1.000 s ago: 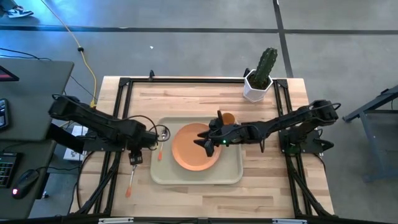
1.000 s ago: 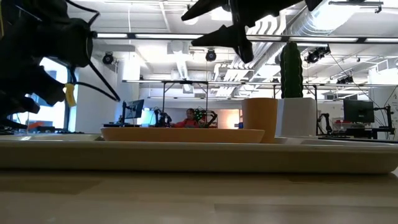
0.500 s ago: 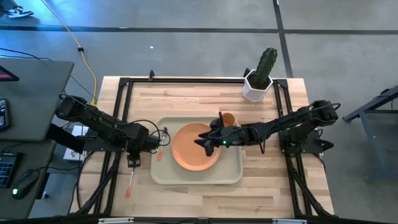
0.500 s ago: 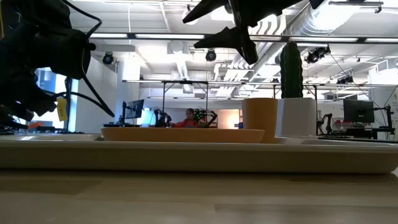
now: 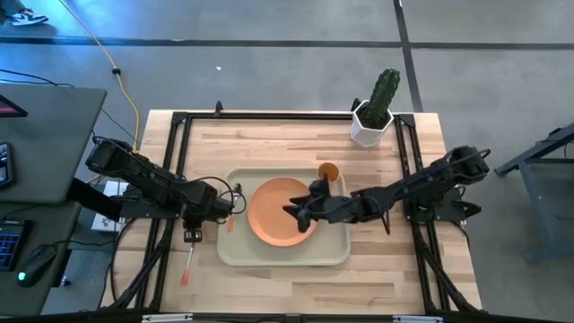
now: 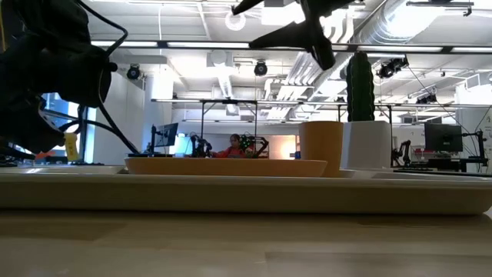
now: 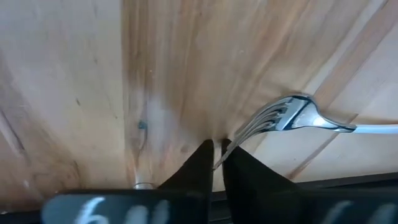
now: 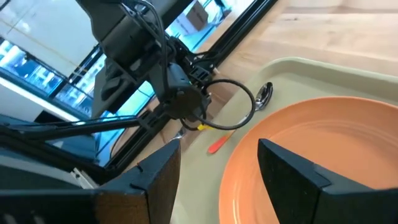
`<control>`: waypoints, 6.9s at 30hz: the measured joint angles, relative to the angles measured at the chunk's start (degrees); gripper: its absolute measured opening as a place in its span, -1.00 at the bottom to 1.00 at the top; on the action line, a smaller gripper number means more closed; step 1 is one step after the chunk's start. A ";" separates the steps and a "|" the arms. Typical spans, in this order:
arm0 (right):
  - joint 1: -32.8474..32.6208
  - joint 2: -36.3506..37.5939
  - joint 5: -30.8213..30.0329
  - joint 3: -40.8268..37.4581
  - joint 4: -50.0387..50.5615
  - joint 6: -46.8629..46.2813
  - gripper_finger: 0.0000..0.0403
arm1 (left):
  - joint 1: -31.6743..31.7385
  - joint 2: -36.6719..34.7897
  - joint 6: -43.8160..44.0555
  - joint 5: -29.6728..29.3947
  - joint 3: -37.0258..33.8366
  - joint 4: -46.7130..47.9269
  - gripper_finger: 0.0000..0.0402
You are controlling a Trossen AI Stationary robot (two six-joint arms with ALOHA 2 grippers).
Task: Pick and place plate/cup/fork/spoon on tray
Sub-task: Put the orange fork between the orange spoon and the orange plate on the gray tray
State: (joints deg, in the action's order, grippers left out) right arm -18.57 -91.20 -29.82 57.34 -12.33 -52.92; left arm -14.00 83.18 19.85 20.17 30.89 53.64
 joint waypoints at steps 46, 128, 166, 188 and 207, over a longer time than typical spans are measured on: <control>-3.45 0.00 -7.05 0.00 0.56 -3.15 0.01 | 0.49 -6.05 6.12 -5.71 0.07 -4.13 -0.69; 3.03 -9.57 4.93 0.09 -20.53 1.28 0.16 | 12.39 -13.88 -1.57 -8.87 35.50 1.36 -1.00; 12.39 -19.71 25.74 28.24 3.82 15.72 -0.47 | 20.00 -16.14 -3.95 4.78 36.32 -3.01 -1.00; 13.32 -31.00 13.01 28.11 -0.73 8.01 -1.00 | 19.98 -19.03 -1.92 -7.94 36.33 2.01 -0.54; 22.67 -30.29 38.34 32.55 12.99 23.14 -1.00 | 19.96 -20.68 -2.03 -10.73 36.33 5.58 -0.32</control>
State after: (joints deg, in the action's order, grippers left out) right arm 4.11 -121.49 8.52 89.89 0.66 -29.79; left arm 5.96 62.50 17.82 9.44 67.22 59.22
